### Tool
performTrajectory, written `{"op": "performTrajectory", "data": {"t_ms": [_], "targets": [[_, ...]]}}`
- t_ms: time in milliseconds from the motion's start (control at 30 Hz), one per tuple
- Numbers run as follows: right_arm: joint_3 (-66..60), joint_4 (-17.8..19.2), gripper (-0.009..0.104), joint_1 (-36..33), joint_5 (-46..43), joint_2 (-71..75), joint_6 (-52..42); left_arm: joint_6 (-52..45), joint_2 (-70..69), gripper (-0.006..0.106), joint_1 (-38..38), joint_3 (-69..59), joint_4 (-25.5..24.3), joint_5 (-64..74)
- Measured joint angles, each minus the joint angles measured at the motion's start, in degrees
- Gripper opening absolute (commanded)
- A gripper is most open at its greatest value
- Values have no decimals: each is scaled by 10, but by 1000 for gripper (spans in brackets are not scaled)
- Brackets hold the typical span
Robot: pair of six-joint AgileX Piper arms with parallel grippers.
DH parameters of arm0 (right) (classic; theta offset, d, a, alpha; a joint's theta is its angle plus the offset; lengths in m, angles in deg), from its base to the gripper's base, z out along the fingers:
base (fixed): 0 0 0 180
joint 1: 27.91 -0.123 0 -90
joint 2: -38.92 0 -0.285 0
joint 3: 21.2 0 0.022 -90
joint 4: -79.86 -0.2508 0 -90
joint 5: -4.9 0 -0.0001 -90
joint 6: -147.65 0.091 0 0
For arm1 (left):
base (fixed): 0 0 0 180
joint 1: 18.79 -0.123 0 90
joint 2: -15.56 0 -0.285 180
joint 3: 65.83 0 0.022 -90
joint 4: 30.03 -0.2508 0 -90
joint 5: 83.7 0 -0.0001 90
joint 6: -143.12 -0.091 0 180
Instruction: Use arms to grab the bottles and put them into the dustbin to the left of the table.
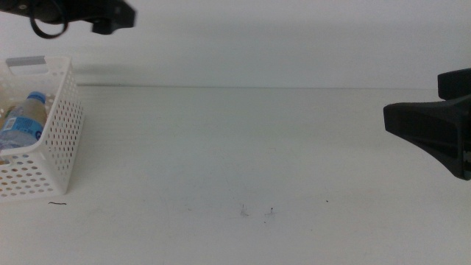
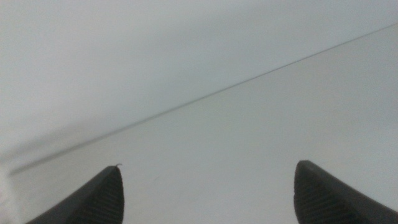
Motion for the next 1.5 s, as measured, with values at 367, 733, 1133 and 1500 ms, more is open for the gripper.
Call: {"op": "performTrajectory", "data": {"t_ms": [367,733,1133,1500], "targets": [[0,0,93,0,0,0,0,-32,-169,94,124,-169,52,-81],[0,0,93,0,0,0,0,-33,-229,94,127,-208,60,-124],[0,0,93,0,0,0,0,-33,-231,94,127,-208,70,-157],[0,0,93,0,0,0,0,58,-239,94,134,-208,10,-167]]}}
